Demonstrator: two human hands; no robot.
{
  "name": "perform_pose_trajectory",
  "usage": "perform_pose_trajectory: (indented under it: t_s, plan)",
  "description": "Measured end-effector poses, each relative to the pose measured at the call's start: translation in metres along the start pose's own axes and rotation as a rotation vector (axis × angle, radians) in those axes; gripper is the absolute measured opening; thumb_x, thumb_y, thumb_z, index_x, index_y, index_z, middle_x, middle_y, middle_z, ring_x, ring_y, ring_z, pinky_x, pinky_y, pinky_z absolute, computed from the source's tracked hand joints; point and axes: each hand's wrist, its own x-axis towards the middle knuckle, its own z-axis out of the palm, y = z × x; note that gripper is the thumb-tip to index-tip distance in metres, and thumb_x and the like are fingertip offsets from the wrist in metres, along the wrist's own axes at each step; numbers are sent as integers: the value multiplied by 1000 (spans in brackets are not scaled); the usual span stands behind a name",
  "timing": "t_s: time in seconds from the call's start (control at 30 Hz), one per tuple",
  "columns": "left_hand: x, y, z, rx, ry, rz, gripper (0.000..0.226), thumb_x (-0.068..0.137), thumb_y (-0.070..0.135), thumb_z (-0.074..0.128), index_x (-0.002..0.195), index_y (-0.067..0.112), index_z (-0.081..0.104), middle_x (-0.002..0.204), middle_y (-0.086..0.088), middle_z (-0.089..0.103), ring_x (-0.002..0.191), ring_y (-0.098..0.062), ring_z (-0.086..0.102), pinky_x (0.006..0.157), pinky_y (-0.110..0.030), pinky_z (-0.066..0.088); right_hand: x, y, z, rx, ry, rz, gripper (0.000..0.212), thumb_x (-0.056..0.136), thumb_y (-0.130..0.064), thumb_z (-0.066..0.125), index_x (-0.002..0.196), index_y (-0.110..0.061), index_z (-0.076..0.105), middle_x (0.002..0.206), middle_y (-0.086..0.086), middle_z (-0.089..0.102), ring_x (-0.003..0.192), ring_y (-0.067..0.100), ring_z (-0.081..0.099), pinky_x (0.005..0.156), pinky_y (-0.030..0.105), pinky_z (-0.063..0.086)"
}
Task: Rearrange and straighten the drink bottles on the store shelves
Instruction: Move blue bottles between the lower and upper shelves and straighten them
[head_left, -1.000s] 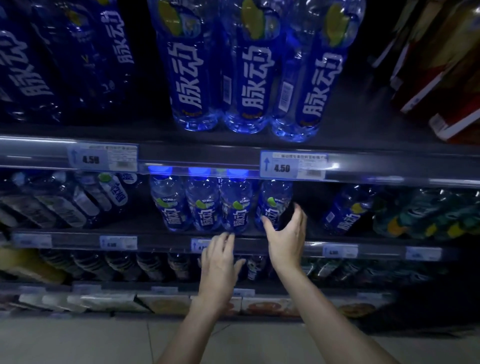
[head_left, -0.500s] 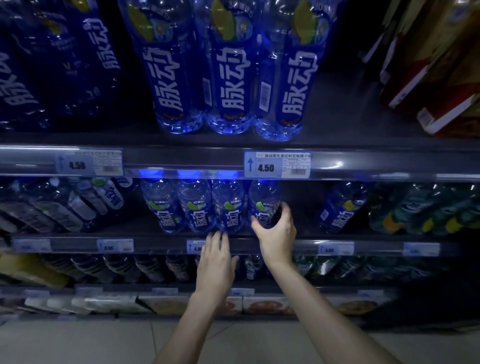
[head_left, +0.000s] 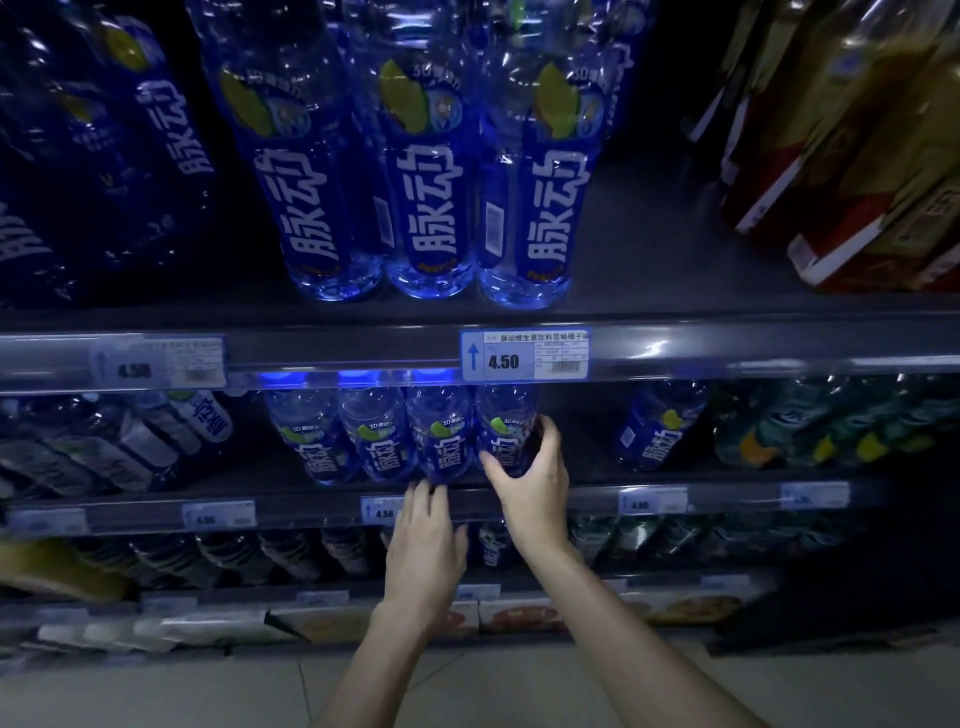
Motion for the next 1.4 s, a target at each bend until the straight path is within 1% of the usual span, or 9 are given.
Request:
perform_pose_trajectory:
  t_s: [0.1, 0.2, 0.4, 0.5, 0.67, 0.9, 1.2, 1.3, 1.4]
  plan:
    - [-6, 10, 5, -4, -14, 3, 47, 92, 27, 55, 134, 9, 44, 140, -8, 42, 133, -24, 35, 110, -35, 31, -4, 6, -14, -30, 57, 3, 74, 78, -36, 77, 138, -19, 39, 133, -2, 49, 113, -2, 39, 89, 8, 30]
    - [-7, 28, 11, -26, 0, 65, 45, 91, 29, 56, 130, 8, 49, 133, -7, 50, 126, -22, 44, 106, -34, 35, -2, 16, -36, -66, 105, -15, 64, 81, -32, 75, 134, -16, 43, 129, -1, 51, 112, 1, 42, 85, -3, 25]
    - [-2, 79, 25, -58, 3, 215, 52, 92, 35, 54, 136, 8, 47, 137, -6, 48, 130, -23, 42, 107, -35, 35, 13, 35, -86, -131, 280, -68, 49, 83, -26, 72, 123, -13, 47, 115, -1, 49, 105, 18, 52, 86, 17, 37]
    - [5, 101, 31, 1, -6, 288, 59, 94, 43, 45, 140, 7, 41, 142, -9, 43, 135, -25, 35, 110, -37, 31, 25, 43, -106, -118, 349, -35, 56, 82, -24, 74, 127, -11, 43, 119, 2, 45, 108, 22, 51, 86, 29, 44]
    - [16, 122, 42, 121, -5, 263, 70, 94, 54, 33, 141, 3, 36, 137, -15, 43, 129, -28, 36, 110, -35, 28, 47, 51, -122, -88, 334, 42, 71, 77, -28, 79, 134, -11, 39, 127, 7, 45, 117, 27, 51, 93, 40, 49]
    - [18, 124, 51, 225, -45, 156, 74, 91, 62, 17, 140, 10, 35, 141, -10, 35, 131, -27, 31, 107, -36, 27, 67, 58, -121, -77, 286, 35, 70, 71, -27, 84, 126, -4, 48, 119, 11, 51, 110, 26, 53, 89, 26, 40]
    - [19, 123, 46, 153, -39, 143, 65, 92, 62, 27, 133, 14, 42, 136, -7, 40, 127, -25, 35, 103, -35, 29, 75, 66, -127, -88, 271, 35, 60, 68, -28, 85, 113, -2, 56, 108, 11, 57, 98, 27, 58, 82, 32, 48]
    - [16, 125, 40, 69, 1, 154, 60, 92, 59, 37, 129, 12, 45, 129, -8, 46, 121, -25, 40, 99, -34, 33, 71, 69, -134, -83, 261, 9, 55, 67, -29, 86, 107, -6, 57, 103, 9, 59, 92, 23, 58, 75, 22, 41]
    - [11, 127, 28, 23, 46, 170, 60, 92, 58, 40, 128, 11, 47, 128, -8, 48, 121, -24, 42, 99, -35, 35, 62, 66, -141, -61, 266, -47, 51, 67, -23, 86, 106, -7, 58, 103, 7, 59, 93, 21, 58, 77, 14, 37]
